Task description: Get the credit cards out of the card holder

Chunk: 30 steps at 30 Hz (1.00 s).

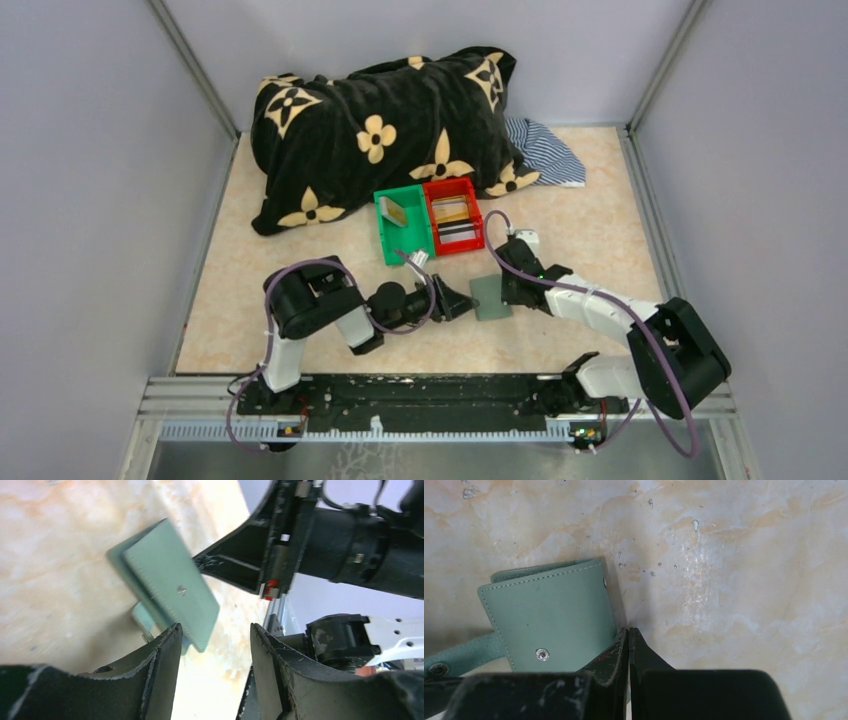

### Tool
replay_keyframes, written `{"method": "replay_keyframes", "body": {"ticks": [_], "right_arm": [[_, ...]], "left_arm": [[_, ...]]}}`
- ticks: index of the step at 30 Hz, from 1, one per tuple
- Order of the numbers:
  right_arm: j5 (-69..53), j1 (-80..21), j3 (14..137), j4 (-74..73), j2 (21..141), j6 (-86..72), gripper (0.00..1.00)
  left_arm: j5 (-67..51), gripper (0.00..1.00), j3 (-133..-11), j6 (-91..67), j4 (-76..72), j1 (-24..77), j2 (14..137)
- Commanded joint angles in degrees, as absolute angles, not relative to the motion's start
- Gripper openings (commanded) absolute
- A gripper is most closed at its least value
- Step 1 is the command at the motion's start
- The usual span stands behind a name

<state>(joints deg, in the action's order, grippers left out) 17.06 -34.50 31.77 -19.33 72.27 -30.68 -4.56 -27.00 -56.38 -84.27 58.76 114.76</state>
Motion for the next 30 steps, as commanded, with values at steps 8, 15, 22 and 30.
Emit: {"method": "replay_keyframes", "body": {"ticks": [8,15,22,30], "right_arm": [[15.0,-34.9,32.3,-18.0,70.6,-30.7,0.0],[14.3,-35.3,31.7,-17.1,70.9,-30.0,0.0],[14.2,-36.3,31.3,-16.7,70.9,-30.3,0.0],[14.0,-36.7,31.0,-15.9,71.8,-30.0,0.0]], "left_arm": [[0.0,0.58,-25.6,-58.6,-81.0,58.7,117.1],[-2.3,0.58,-30.0,-58.5,-79.4,58.7,118.7],[-2.9,0.58,-31.7,-58.7,-78.1,58.7,120.0],[-4.2,0.58,-32.5,-59.2,-79.4,58.7,119.9]]}}
